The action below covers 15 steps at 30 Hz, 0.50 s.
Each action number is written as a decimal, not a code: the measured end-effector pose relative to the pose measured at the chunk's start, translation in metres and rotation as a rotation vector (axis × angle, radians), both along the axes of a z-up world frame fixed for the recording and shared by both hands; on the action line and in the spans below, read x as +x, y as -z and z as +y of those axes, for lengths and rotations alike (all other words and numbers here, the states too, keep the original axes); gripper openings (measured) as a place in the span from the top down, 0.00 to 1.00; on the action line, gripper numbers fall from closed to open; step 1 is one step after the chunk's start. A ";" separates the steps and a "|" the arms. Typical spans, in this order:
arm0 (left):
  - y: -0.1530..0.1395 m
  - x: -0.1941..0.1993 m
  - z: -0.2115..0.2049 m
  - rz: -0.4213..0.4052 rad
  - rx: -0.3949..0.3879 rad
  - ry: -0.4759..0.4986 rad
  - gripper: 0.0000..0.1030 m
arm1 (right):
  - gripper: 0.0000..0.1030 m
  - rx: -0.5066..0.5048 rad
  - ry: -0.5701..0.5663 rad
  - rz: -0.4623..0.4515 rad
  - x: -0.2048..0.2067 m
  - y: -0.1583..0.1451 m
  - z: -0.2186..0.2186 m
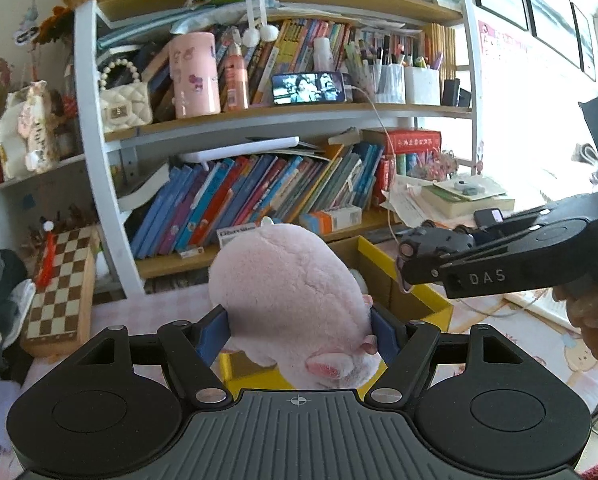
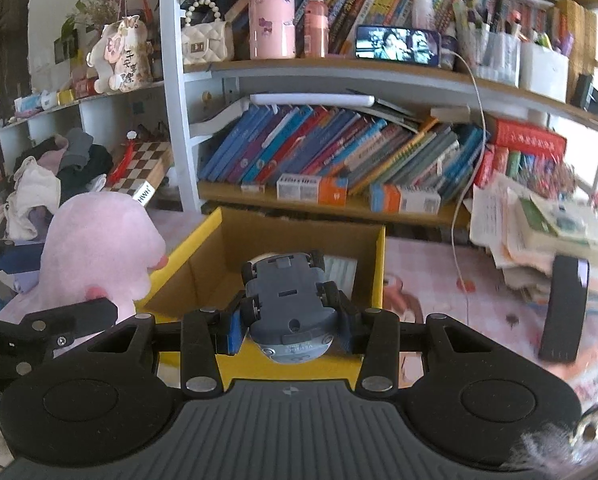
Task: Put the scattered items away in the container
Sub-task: 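Lift the toy car with the right gripper while the left gripper lifts the pig toward the box, then lower the pink pig and grey toy car into the yellow box with both grippers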
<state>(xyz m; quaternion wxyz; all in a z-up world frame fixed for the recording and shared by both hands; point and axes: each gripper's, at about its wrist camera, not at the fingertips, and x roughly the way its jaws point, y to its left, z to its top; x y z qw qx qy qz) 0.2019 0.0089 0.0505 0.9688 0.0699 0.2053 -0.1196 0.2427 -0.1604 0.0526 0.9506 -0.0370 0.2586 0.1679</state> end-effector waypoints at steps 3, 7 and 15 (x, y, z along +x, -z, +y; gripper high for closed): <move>0.002 0.018 -0.005 0.012 0.025 0.007 0.28 | 0.60 -0.039 -0.044 0.003 0.023 0.000 0.000; 0.004 0.046 -0.007 0.039 0.044 0.005 0.28 | 0.60 -0.088 -0.123 0.044 0.055 0.006 0.003; 0.018 0.100 -0.007 0.152 0.086 -0.006 0.28 | 0.60 -0.189 -0.281 0.186 0.112 0.026 0.019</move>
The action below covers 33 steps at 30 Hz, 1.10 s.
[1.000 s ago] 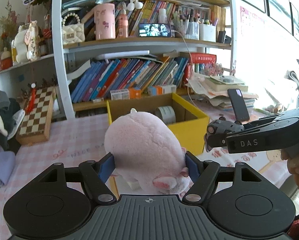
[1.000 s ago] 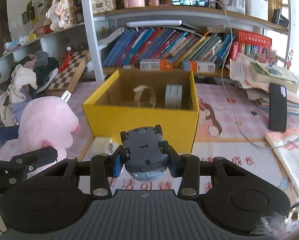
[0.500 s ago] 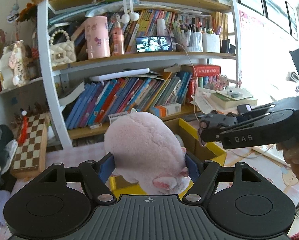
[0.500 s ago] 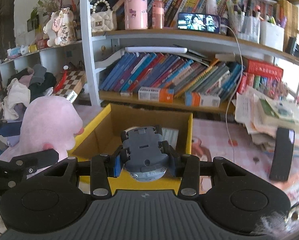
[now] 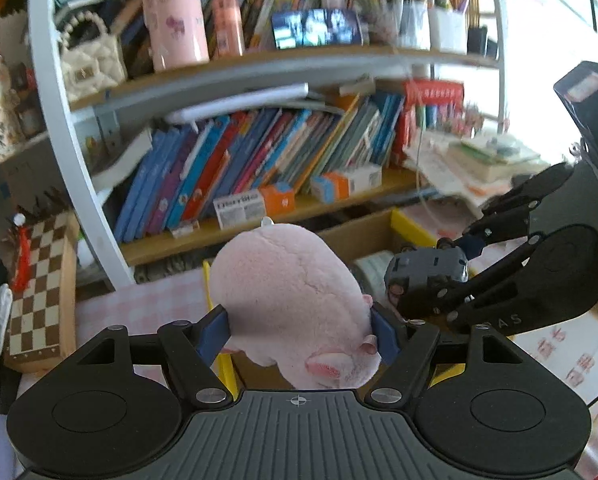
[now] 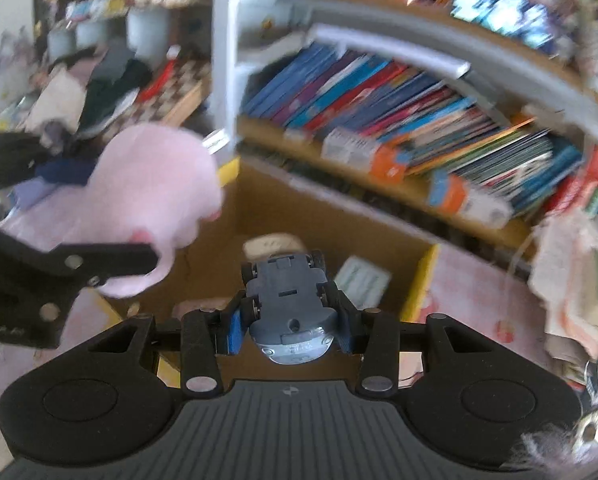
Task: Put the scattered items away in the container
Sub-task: 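Lower the pink pig and grey toy car into the yellow box with both grippers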
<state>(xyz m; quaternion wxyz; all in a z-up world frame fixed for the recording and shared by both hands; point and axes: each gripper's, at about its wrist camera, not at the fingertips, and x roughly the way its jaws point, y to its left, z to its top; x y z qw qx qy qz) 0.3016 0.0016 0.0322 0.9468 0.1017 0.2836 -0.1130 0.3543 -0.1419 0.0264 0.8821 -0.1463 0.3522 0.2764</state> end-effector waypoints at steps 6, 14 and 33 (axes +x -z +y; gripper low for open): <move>0.016 0.033 -0.002 0.097 0.054 0.014 0.28 | 0.60 -0.080 -0.100 0.148 0.032 0.031 0.018; 0.034 0.068 -0.016 0.185 0.159 0.060 0.28 | 0.60 -0.190 -0.199 0.213 0.057 0.057 0.036; 0.044 0.083 -0.026 0.167 0.239 0.035 0.20 | 0.60 -0.197 -0.266 0.265 0.062 0.075 0.041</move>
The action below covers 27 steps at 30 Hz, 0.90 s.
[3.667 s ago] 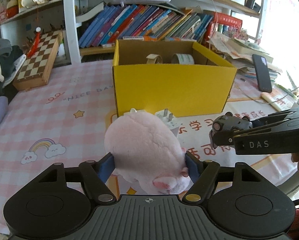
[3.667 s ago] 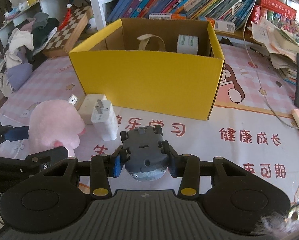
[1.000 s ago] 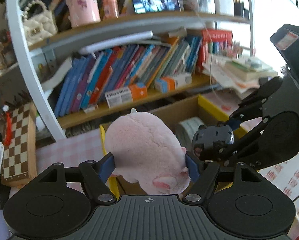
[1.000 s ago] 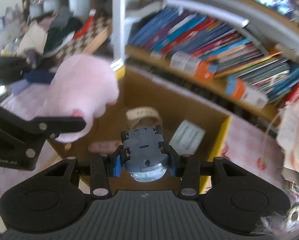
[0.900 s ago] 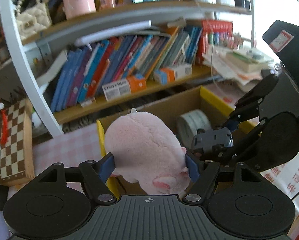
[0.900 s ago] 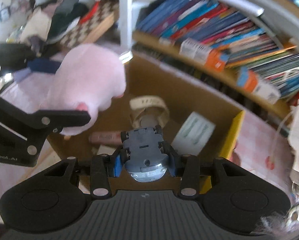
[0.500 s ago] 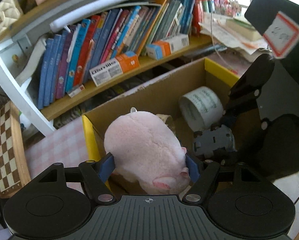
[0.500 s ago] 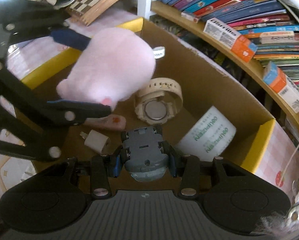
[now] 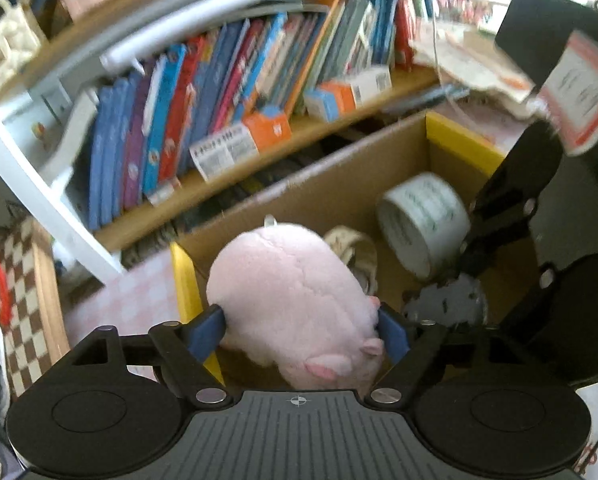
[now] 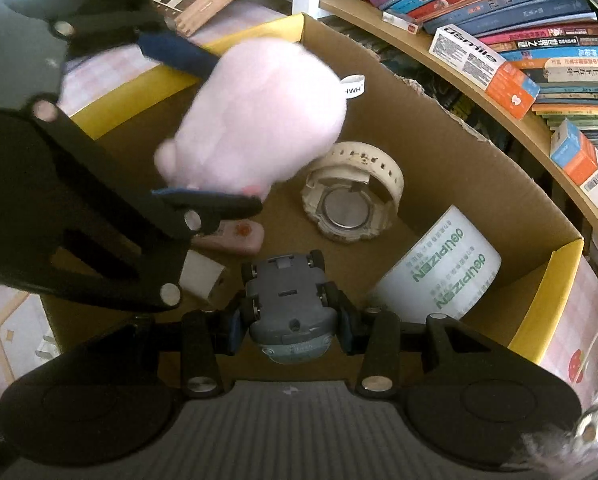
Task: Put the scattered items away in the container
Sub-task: 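Lower the pink pig and grey toy car into the yellow box with both grippers, then open both grippers to release the pig and toy car into the box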
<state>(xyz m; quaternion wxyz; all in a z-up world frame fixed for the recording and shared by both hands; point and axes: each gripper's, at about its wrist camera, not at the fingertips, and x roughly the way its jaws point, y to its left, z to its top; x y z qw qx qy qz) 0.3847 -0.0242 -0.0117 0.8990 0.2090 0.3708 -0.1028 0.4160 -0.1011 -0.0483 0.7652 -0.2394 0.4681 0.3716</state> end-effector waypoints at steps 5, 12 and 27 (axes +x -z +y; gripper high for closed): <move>-0.016 -0.010 -0.001 -0.070 -0.008 0.025 0.19 | 0.59 0.020 0.010 -0.013 0.000 -0.003 -0.002; -0.035 -0.024 0.006 -0.131 -0.028 0.001 0.18 | 0.55 0.075 0.043 -0.048 0.001 -0.018 -0.011; -0.063 -0.087 0.027 -0.221 -0.136 -0.014 0.18 | 0.55 0.129 0.120 -0.155 -0.026 -0.064 -0.024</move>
